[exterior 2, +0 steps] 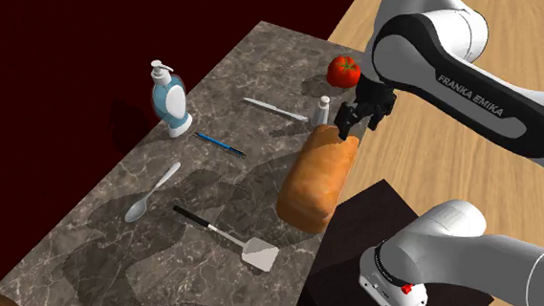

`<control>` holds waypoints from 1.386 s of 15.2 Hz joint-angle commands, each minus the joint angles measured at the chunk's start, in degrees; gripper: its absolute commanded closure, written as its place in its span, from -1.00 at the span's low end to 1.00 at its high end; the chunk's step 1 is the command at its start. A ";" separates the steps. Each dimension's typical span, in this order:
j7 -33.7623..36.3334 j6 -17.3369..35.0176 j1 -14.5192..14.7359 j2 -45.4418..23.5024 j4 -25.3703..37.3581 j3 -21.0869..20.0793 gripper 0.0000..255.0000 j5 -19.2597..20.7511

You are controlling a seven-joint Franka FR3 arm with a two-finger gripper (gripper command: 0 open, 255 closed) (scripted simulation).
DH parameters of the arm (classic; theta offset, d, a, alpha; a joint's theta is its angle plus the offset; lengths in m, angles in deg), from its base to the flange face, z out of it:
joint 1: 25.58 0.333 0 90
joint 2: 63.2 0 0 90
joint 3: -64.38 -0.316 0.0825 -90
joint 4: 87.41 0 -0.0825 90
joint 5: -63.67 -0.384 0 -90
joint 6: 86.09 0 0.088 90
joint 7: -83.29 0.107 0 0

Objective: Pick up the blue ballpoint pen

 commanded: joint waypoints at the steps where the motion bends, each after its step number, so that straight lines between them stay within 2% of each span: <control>1: 0.00 0.00 0.00 0.00 0.00 0.00 -1.00 0.00; 10: -3.14 13.11 4.40 -14.65 5.16 -5.02 -1.00 -1.92; 13: -4.29 16.61 4.57 -19.70 7.94 -7.65 -1.00 -2.37; 21: -5.40 23.99 7.88 -33.48 17.57 -12.11 -1.00 -0.59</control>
